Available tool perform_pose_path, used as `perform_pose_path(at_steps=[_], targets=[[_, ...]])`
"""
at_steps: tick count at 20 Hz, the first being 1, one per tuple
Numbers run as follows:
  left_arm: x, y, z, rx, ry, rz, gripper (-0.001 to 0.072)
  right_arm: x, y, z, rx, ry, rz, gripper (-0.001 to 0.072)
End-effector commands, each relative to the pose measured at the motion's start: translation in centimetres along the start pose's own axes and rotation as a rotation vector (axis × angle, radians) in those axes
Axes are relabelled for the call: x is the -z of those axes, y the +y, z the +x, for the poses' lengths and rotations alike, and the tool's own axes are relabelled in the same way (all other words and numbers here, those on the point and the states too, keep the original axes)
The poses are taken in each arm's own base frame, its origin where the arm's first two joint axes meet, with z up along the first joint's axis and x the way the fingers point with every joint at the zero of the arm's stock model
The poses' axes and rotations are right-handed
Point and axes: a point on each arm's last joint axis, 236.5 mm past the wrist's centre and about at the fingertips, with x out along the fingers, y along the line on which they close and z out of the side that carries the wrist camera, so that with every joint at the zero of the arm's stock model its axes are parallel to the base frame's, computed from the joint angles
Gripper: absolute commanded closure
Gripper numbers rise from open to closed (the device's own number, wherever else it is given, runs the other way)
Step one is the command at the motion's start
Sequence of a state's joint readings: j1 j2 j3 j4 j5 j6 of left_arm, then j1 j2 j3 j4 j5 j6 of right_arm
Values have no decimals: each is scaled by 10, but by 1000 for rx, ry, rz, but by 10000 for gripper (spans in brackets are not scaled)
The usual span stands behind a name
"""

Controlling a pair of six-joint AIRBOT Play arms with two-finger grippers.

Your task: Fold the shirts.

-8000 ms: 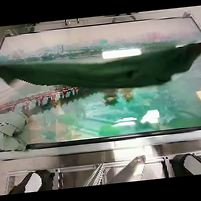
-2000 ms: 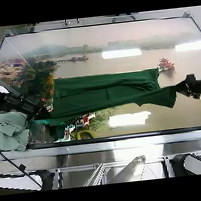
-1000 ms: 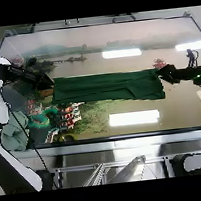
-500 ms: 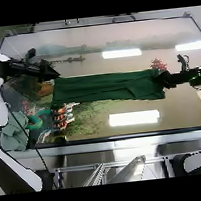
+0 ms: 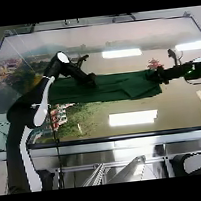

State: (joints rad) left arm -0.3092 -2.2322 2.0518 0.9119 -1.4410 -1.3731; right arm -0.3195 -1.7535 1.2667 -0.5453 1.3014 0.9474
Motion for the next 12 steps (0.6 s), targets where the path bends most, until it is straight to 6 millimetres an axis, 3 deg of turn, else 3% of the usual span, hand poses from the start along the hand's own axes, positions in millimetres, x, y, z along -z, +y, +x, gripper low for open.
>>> perform_pose_path(at_steps=[1, 3, 5, 7, 8, 10, 12], targets=[[10, -4, 40, -97, 60, 25, 706, -8, 51, -47, -55, -22, -66, 692], [6, -24, 53, -24, 34, 8, 705, -13, 101, -68, -116, -53, -157, 692], [-1, -66, 53, 122, 4, 0, 706, -15, 155, -79, -214, -88, -234, 691], [-16, -124, 20, 311, -51, 47, 706, -10, 188, -79, -233, -80, -280, 692], [-25, -154, -11, 419, -111, 84, 706, -4, 204, -74, -241, -63, -305, 692], [-34, -211, -97, 653, -265, 173, 706, 4, 234, -53, -253, -40, -339, 692], [-25, -239, -198, 853, -409, 262, 706, 13, 267, -15, -258, -39, -392, 692]])
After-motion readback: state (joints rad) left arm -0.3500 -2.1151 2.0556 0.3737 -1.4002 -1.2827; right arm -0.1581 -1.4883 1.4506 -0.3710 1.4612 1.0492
